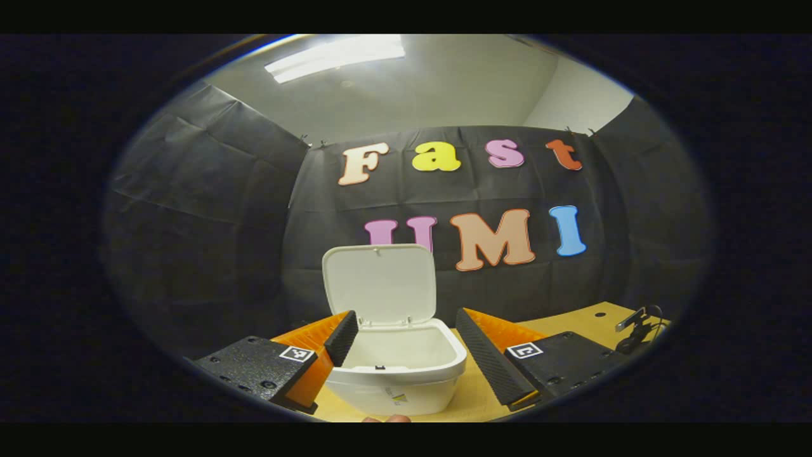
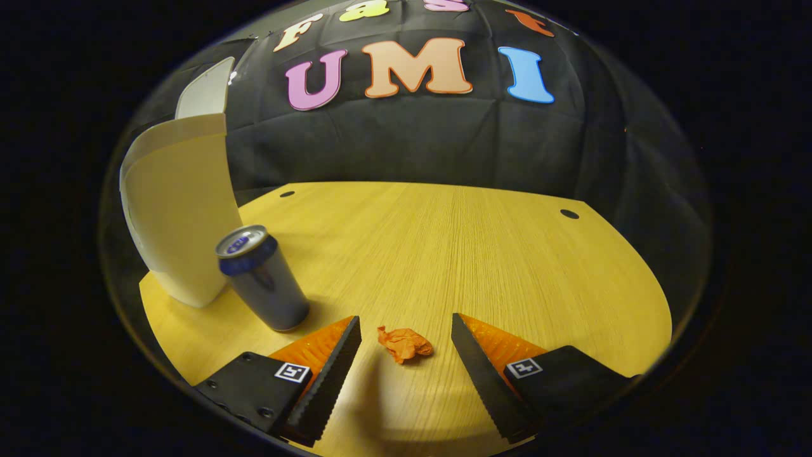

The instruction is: Press the lid of the desktop garbage bin to open it, pick up the crumpled paper on the desktop and throw it into the bin, then pick up the pop can on the desktop and drop it into the bin, and finally close the garbage bin lid.

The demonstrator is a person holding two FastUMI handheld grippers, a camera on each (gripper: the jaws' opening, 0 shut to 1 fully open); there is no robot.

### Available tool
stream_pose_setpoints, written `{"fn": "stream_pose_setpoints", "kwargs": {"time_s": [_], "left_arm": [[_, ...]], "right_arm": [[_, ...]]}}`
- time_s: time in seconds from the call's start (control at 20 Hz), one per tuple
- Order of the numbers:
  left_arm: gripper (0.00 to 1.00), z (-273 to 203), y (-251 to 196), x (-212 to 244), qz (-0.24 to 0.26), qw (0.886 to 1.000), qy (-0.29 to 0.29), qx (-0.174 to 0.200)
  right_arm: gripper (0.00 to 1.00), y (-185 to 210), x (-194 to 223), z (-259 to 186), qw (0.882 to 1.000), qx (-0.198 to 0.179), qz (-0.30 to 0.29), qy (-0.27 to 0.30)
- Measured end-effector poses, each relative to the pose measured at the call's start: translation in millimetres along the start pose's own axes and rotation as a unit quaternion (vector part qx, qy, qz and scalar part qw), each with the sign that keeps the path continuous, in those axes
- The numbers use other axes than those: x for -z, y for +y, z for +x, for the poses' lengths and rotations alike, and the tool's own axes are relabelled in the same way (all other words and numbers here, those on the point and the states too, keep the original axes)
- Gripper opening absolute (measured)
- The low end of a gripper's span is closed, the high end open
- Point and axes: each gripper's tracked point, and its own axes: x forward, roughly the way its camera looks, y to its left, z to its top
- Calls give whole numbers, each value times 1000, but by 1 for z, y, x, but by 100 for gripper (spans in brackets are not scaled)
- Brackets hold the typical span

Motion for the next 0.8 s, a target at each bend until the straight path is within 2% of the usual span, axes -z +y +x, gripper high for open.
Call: {"fn": "stream_pose_setpoints", "kwargs": {"time_s": [0.1, 0.15, 0.2, 0.25, 0.3, 0.35, 0.45, 0.65, 0.7, 0.8], "left_arm": [[94, 1, 5, 10, -6, 1000, 15, -13], [99, 0, 4, 11, -14, 1000, 18, -13], [99, -1, 3, 14, -24, 999, 22, -13], [99, -1, 5, 15, -35, 999, 24, -16], [99, 0, 8, 16, -44, 999, 25, -20], [95, 1, 11, 15, -52, 998, 24, -22], [94, 1, 17, 12, -57, 998, 22, -26], [94, 0, 37, -3, -47, 999, 4, -18], [96, -2, 40, -6, -47, 999, 0, -9], [95, -6, 52, -13, -55, 998, -12, 3]], "right_arm": [[94, -4, 9, 12, 1000, 0, -4, 23], [82, -6, 13, 15, 999, 0, -4, 32], [72, -5, 11, 14, 999, -7, -1, 33], [54, -2, 11, 13, 999, -16, 1, 36], [49, -1, 10, 12, 999, -21, 1, 41], [48, 0, 6, 6, 999, -26, 4, 39], [48, 8, -24, -16, 999, -39, 21, 19], [47, 53, -142, -98, 994, -83, 13, -76], [47, 75, -179, -122, 988, -105, 2, -114], [47, 132, -250, -167, 969, -156, -26, -191]]}}
